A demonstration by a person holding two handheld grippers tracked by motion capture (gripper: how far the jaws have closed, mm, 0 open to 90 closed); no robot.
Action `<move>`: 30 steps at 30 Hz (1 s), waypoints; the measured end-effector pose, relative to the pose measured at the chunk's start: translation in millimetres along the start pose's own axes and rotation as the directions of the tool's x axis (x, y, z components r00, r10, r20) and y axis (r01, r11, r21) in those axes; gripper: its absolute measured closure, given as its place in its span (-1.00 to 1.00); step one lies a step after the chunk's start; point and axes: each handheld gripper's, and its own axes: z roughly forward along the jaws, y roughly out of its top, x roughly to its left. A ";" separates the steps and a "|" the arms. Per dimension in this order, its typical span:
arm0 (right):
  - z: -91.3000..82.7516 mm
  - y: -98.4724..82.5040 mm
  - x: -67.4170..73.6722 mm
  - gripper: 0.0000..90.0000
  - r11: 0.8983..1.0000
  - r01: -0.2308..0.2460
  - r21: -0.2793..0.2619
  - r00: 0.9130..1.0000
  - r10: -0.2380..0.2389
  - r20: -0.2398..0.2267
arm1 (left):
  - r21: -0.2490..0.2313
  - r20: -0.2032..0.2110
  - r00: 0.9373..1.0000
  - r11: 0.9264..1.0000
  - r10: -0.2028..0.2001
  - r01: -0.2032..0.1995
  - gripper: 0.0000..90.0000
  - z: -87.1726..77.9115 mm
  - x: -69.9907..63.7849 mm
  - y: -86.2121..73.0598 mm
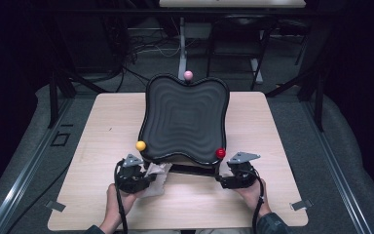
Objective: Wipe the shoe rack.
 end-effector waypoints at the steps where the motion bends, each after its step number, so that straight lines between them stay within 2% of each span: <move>1: -2.9 -0.4 -1.2 -0.57 1.000 -0.005 -0.003 1.000 0.005 0.010 | 0.000 0.005 1.000 1.000 0.006 -0.006 0.69 2.7 -3.8 0.5; 5: -9.0 -0.2 -5.7 -0.67 1.000 -0.020 -0.024 1.000 0.021 0.010 | 0.004 0.025 0.999 0.999 0.040 -0.040 0.70 13.5 -17.6 4.0; 12: -8.5 -0.5 -6.8 -0.73 1.000 0.009 0.021 1.000 -0.010 0.020 | 0.005 0.060 0.995 0.997 0.079 -0.080 0.70 37.8 -44.6 11.7; 19: -13.7 -4.1 -16.2 -0.81 1.000 0.001 0.031 1.000 -0.002 0.031 | 0.001 0.090 0.992 0.996 0.087 -0.087 0.70 68.3 -71.4 15.2; 23: -18.4 -6.5 -21.9 -0.81 1.000 -0.012 0.026 0.999 0.011 0.039 | -0.019 0.103 0.993 0.998 0.060 -0.058 0.70 83.5 -84.0 15.3; 24: -19.2 -7.0 -22.9 -0.80 1.000 -0.015 0.026 0.999 0.014 0.042 | -0.018 0.105 0.992 0.998 0.067 -0.066 0.70 87.0 -86.6 15.5; 30: -18.5 -7.4 -23.9 -0.80 1.000 -0.017 0.023 0.999 0.016 0.041 | -0.030 0.125 0.989 0.997 0.072 -0.069 0.70 98.3 -104.2 20.3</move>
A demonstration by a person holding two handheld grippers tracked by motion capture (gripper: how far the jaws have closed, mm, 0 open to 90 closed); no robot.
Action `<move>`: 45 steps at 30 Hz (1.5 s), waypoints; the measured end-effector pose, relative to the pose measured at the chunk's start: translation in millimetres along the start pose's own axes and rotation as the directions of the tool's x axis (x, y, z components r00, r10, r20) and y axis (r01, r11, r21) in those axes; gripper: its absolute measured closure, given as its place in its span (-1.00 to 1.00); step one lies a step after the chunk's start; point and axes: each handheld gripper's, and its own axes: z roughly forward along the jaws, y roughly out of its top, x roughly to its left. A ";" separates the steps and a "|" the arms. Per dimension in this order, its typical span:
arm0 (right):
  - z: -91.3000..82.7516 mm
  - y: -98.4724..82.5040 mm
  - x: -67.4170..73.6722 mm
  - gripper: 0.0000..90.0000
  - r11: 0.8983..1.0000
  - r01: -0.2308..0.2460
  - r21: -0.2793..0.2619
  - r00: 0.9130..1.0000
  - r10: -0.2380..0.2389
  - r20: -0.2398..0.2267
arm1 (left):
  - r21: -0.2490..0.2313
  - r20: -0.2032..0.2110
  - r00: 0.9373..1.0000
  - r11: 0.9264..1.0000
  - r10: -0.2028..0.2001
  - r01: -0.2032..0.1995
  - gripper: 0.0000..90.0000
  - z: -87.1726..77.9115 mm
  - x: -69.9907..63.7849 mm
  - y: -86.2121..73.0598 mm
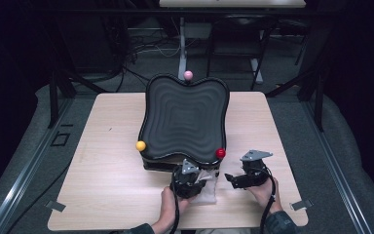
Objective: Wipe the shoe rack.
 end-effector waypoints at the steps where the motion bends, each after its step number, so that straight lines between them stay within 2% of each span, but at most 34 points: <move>1: 0.5 0.1 0.2 -0.80 1.000 0.002 0.000 1.000 -0.002 -0.001 | -0.006 0.005 1.000 1.000 0.001 -0.001 0.70 0.4 -1.6 2.5; 7: -1.4 0.6 -1.3 -0.81 1.000 0.001 -0.002 1.000 -0.001 0.003 | -0.041 0.019 1.000 0.999 0.016 -0.015 0.70 -0.1 -12.0 15.3; 13: -7.1 -0.2 -10.2 -0.82 1.000 -0.016 -0.001 1.000 0.016 0.017 | -0.033 0.023 1.000 0.999 0.005 -0.004 0.70 9.7 -13.0 15.1; 17: -9.4 -1.8 -15.2 -0.82 0.999 -0.039 -0.004 0.999 0.039 0.010 | -0.017 0.033 0.999 1.000 -0.019 0.020 0.69 19.9 -8.7 13.5; 20: -8.6 -2.1 -15.6 -0.82 0.999 -0.032 0.001 0.999 0.032 0.002 | 0.016 0.037 0.999 0.999 -0.028 0.028 0.69 28.4 -6.6 10.1; 22: -7.6 -2.1 -14.4 -0.82 1.000 -0.026 0.012 1.000 0.026 -0.001 | 0.043 0.034 0.999 0.999 -0.019 0.017 0.69 32.3 -4.7 7.3; 24: -6.8 -2.0 -13.2 -0.82 1.000 -0.018 0.021 1.000 0.018 0.001 | 0.047 0.028 0.999 0.999 -0.016 0.015 0.69 32.3 -4.6 6.0; 27: -6.7 -1.8 -13.1 -0.82 1.000 -0.018 0.025 1.000 0.018 0.002 | 0.027 0.021 1.000 1.000 -0.012 0.011 0.69 28.0 -4.9 6.8; 31: -6.8 -1.6 -12.7 -0.82 1.000 -0.016 0.026 1.000 0.016 0.005 | -0.018 0.014 1.000 1.000 0.018 -0.017 0.69 18.7 -11.2 9.1; 35: -6.0 -1.5 -12.6 -0.82 0.999 -0.014 0.030 1.000 0.014 0.002 | -0.060 -0.001 0.999 0.997 0.053 -0.053 0.69 11.1 -18.6 13.1; 39: -5.9 -1.3 -12.0 -0.82 1.000 -0.011 0.029 1.000 0.011 0.003 | -0.077 -0.011 0.999 0.996 0.047 -0.048 0.69 11.7 -22.6 15.7; 45: -4.8 -1.9 -11.6 -0.82 1.000 -0.009 0.022 1.000 0.009 0.003 | -0.077 -0.032 0.999 0.996 0.039 -0.041 0.69 18.7 -21.9 17.3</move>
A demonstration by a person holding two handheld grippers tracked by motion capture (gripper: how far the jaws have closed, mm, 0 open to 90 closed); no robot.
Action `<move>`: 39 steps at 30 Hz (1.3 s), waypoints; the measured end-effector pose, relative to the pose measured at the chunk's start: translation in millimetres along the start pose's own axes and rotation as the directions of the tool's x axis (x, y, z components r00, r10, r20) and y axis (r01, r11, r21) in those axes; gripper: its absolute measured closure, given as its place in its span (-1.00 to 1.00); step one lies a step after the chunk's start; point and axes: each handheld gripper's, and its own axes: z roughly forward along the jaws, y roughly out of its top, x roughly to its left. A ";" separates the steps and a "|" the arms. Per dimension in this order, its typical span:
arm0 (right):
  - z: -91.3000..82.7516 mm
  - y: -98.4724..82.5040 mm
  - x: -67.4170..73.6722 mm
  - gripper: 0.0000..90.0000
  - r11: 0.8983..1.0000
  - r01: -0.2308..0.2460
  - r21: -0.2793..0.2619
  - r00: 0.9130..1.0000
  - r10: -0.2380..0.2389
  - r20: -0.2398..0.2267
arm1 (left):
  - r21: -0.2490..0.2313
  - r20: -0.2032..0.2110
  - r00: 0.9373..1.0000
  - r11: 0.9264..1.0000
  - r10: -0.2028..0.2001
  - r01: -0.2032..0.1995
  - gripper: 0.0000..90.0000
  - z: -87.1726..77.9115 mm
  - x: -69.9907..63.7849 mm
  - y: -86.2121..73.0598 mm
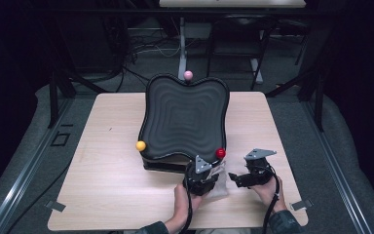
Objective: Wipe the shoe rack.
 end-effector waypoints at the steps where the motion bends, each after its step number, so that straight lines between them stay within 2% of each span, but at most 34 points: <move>1: 0.3 0.0 0.2 -0.82 1.000 -0.001 0.002 1.000 0.001 0.003 | 0.007 0.001 1.000 1.000 -0.001 0.001 0.69 2.5 0.2 -0.3; 7: 0.4 0.7 2.4 -0.82 1.000 0.005 0.009 1.000 -0.005 -0.004 | 0.085 0.018 1.000 0.996 -0.022 0.021 0.69 13.6 6.1 -4.9; 12: 0.4 1.0 2.8 -0.81 1.000 0.005 -0.004 1.000 -0.005 0.001 | 0.104 0.014 1.000 0.994 -0.022 0.021 0.69 6.0 13.3 -10.8; 17: 1.0 3.0 8.7 -0.80 1.000 0.013 -0.014 1.000 -0.014 -0.012 | 0.113 0.003 1.000 0.994 -0.012 0.012 0.69 -14.5 25.4 -18.4; 22: 2.1 5.9 17.8 -0.76 0.999 0.012 -0.038 1.000 -0.013 -0.025 | 0.113 -0.022 1.000 0.993 -0.018 0.020 0.69 -38.2 42.9 -27.3; 28: 5.3 9.0 26.6 -0.66 0.998 -0.001 -0.070 1.000 -0.001 -0.030 | 0.148 -0.040 0.999 0.989 -0.019 0.025 0.69 -66.6 61.0 -39.3; 29: 6.2 9.1 28.6 -0.62 0.997 -0.006 -0.079 0.999 0.002 -0.044 | 0.152 -0.044 0.999 0.988 -0.017 0.024 0.69 -71.7 64.2 -41.0; 33: 9.1 11.8 39.8 -0.41 0.996 0.011 -0.093 0.999 -0.015 -0.045 | 0.162 -0.071 0.997 0.986 -0.017 0.029 0.69 -92.4 80.0 -50.7; 35: 11.6 13.4 45.7 -0.29 0.996 0.019 -0.088 0.999 -0.022 -0.040 | 0.176 -0.072 0.996 0.983 -0.044 0.056 0.69 -100.7 88.5 -56.0; 36: 13.0 14.2 48.9 -0.23 0.996 0.023 -0.086 0.999 -0.025 -0.023 | 0.188 -0.074 0.996 0.980 -0.053 0.066 0.68 -105.4 92.1 -57.9; 38: 15.4 16.2 53.2 -0.16 0.997 0.027 -0.076 0.999 -0.028 -0.017 | 0.191 -0.078 0.995 0.979 -0.059 0.073 0.68 -113.4 97.9 -60.9; 39: 17.3 16.8 55.6 -0.10 0.996 0.025 -0.089 1.000 -0.026 -0.007 | 0.190 -0.085 0.995 0.979 -0.061 0.076 0.68 -117.9 100.4 -61.8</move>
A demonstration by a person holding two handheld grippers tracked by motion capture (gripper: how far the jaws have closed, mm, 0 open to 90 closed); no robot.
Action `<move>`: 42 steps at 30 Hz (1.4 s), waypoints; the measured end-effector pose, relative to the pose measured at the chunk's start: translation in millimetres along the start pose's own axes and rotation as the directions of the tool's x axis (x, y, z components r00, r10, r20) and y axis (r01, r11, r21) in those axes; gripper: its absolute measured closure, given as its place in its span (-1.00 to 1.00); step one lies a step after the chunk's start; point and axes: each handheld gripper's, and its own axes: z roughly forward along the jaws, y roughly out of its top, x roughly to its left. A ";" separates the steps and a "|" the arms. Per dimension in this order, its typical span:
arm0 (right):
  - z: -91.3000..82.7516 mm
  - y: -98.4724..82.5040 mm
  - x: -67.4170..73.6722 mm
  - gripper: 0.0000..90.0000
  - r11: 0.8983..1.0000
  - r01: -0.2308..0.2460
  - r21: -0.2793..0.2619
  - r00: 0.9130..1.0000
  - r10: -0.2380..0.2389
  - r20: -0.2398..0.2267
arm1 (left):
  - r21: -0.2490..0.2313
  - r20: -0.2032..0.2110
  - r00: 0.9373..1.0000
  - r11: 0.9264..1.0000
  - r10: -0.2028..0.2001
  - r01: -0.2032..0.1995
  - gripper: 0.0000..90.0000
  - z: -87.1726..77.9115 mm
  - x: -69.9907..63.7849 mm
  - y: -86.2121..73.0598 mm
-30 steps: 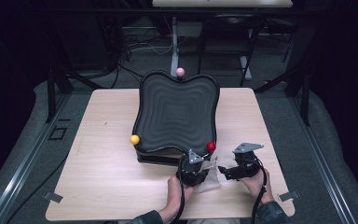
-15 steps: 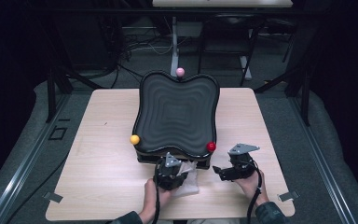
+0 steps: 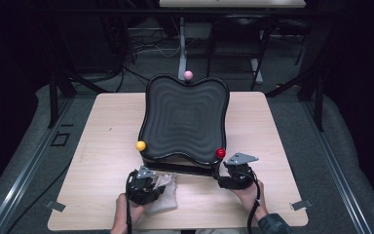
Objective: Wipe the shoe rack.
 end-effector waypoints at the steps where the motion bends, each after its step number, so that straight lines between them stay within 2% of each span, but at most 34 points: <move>1: 1.0 0.7 1.7 -0.06 1.000 0.000 -0.004 1.000 0.000 0.003 | 0.002 -0.006 1.000 1.000 0.002 -0.002 0.68 -3.6 2.6 -1.2; 2: 2.1 1.4 3.1 -0.03 1.000 -0.001 -0.008 1.000 0.001 0.009 | -0.004 -0.018 1.000 1.000 0.008 -0.008 0.68 -7.2 5.7 -2.4; 8: 6.9 2.8 6.5 0.19 1.000 -0.014 0.002 0.999 0.014 0.047 | -0.025 -0.057 0.998 0.999 -0.024 0.023 0.68 -18.7 19.0 -5.6; 10: 9.0 2.1 6.3 0.26 1.000 -0.015 -0.006 0.999 0.015 0.048 | -0.011 -0.072 0.997 1.000 -0.011 0.010 0.67 -19.1 21.5 -5.9; 11: 8.8 2.2 6.0 0.28 1.000 -0.010 0.007 0.999 0.010 0.049 | -0.007 -0.075 0.997 1.000 -0.009 0.009 0.67 -18.9 22.6 -6.0; 13: 11.0 1.7 6.3 0.34 1.000 -0.010 -0.002 0.998 0.010 0.055 | 0.005 -0.079 0.997 1.000 0.002 -0.001 0.67 -19.4 26.5 -6.4; 19: 11.1 1.8 3.4 0.55 1.000 -0.004 -0.003 0.998 0.005 0.070 | 0.015 -0.074 0.997 1.000 -0.005 0.006 0.66 -22.5 29.1 -8.1; 22: 10.6 1.9 2.6 0.63 1.000 -0.003 0.007 0.998 0.003 0.057 | 0.012 -0.071 0.997 1.000 -0.003 0.004 0.66 -23.9 30.0 -7.5; 33: 8.8 1.1 -4.8 0.65 1.000 -0.004 0.014 0.998 0.003 0.069 | 0.005 -0.060 0.998 1.000 -0.025 0.025 0.66 -28.4 39.4 -6.9; 42: 4.4 -1.1 -16.9 0.65 1.000 -0.023 0.021 0.996 0.021 0.081 | 0.011 -0.054 0.999 1.000 -0.002 0.003 0.66 -29.5 39.3 -5.1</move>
